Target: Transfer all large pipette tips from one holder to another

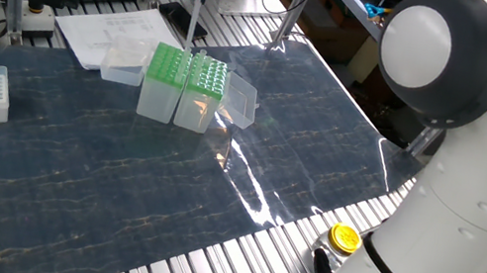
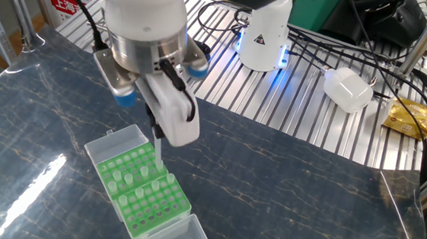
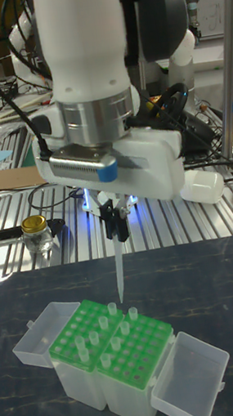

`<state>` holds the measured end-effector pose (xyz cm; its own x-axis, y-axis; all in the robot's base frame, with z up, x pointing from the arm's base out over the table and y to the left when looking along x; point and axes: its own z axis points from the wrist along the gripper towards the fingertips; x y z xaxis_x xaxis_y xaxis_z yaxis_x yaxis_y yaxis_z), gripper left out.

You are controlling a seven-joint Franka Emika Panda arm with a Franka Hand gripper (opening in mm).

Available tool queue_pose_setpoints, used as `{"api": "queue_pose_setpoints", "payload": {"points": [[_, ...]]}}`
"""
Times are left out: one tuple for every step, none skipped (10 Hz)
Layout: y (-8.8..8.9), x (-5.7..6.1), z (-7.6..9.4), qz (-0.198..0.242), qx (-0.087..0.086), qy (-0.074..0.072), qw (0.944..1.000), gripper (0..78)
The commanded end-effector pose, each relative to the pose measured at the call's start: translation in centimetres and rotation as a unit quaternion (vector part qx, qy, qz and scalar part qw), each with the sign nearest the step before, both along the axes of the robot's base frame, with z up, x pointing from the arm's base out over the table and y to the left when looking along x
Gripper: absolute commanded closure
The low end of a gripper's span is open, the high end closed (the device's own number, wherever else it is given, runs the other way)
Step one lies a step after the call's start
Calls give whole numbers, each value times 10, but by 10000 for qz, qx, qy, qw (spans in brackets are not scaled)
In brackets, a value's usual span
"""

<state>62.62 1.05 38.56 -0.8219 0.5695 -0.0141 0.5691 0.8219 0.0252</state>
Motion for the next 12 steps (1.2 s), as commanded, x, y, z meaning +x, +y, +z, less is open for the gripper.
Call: {"api": "queue_pose_setpoints", "payload": {"points": [[-26,-11,18,1634,-151,80,9864,764],[-29,-12,18,1728,-153,73,9848,764],[-32,-12,18,1835,-161,75,9829,764],[-33,-13,18,1878,-171,77,9820,764],[-38,-13,17,2031,-169,78,9790,764],[-40,-14,17,2101,-161,69,9775,764],[-43,-14,16,2182,-166,63,9757,764],[-46,-13,15,2278,-175,59,9735,764],[-47,-13,14,2313,-174,56,9727,764],[-51,-13,12,2407,-170,53,9704,764],[-52,-13,11,2450,-168,51,9694,764],[-53,-15,10,2520,-166,49,9676,764]]}}
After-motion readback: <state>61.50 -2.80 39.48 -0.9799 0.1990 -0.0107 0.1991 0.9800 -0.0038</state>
